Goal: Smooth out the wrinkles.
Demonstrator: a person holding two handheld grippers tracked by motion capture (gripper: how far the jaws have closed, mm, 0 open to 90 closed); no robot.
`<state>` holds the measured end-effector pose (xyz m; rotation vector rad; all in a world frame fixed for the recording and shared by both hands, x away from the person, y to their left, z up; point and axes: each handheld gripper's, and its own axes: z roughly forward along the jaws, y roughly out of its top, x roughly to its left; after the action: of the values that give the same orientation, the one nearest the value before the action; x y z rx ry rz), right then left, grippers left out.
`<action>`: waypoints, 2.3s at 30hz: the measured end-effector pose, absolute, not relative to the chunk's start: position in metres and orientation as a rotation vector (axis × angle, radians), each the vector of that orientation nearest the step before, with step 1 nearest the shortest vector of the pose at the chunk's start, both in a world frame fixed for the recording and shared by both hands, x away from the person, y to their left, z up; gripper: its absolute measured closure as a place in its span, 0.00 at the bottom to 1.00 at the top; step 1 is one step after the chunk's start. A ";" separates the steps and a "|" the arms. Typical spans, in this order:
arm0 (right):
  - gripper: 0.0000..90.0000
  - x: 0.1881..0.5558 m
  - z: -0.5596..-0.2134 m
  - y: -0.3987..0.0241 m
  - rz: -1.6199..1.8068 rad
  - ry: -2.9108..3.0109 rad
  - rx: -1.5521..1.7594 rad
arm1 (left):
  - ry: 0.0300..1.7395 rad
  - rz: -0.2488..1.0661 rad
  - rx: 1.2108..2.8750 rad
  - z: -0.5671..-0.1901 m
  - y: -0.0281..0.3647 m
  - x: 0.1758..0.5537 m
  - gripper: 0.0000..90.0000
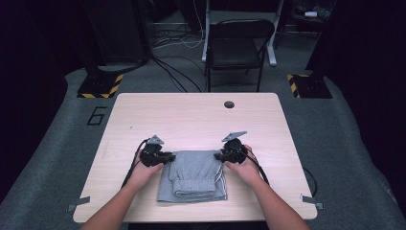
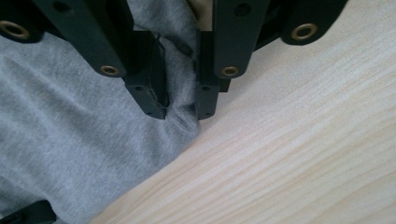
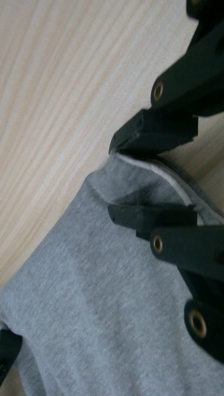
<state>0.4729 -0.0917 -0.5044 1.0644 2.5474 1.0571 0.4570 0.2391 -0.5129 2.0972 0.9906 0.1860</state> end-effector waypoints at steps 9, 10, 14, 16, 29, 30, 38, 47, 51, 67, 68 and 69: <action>0.80 0.463 -0.480 -0.095 1.078 2.482 0.988 | 0.958 0.220 2.097 -0.492 0.235 0.463 0.86; 0.81 0.464 -0.477 -0.096 1.080 2.477 0.985 | 0.957 0.228 2.089 -0.491 0.235 0.465 0.86; 0.81 0.471 -0.468 -0.099 1.091 2.441 0.982 | 0.952 0.255 2.089 -0.485 0.231 0.475 0.86; 0.81 0.474 -0.467 -0.099 1.079 2.436 0.994 | 0.959 0.261 2.089 -0.483 0.228 0.480 0.86; 0.83 0.499 -0.467 -0.104 1.054 2.404 1.033 | 0.979 0.273 2.104 -0.482 0.220 0.503 0.86; 0.83 0.500 -0.467 -0.104 1.053 2.404 1.037 | 0.974 0.278 2.105 -0.481 0.220 0.505 0.86; 0.84 0.512 -0.467 -0.100 1.008 2.391 1.049 | 0.995 0.288 2.121 -0.482 0.218 0.515 0.86; 0.84 0.515 -0.471 -0.098 1.004 2.382 1.085 | 1.010 0.292 2.124 -0.487 0.219 0.520 0.86; 0.84 0.515 -0.472 -0.096 0.992 2.378 1.101 | 1.027 0.296 2.113 -0.490 0.218 0.521 0.85; 0.65 0.519 -0.476 -0.096 1.015 2.336 1.146 | 1.080 0.315 2.096 -0.491 0.219 0.521 0.65; 0.64 0.520 -0.476 -0.096 1.020 2.332 1.148 | 1.092 0.316 2.082 -0.491 0.219 0.521 0.61; 0.64 0.520 -0.476 -0.096 1.020 2.336 1.150 | 1.097 0.327 2.080 -0.489 0.220 0.521 0.59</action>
<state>0.5195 -0.0960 -0.4760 1.1500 2.3362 1.0197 0.5212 0.2204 -0.4895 2.0797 1.0973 0.3272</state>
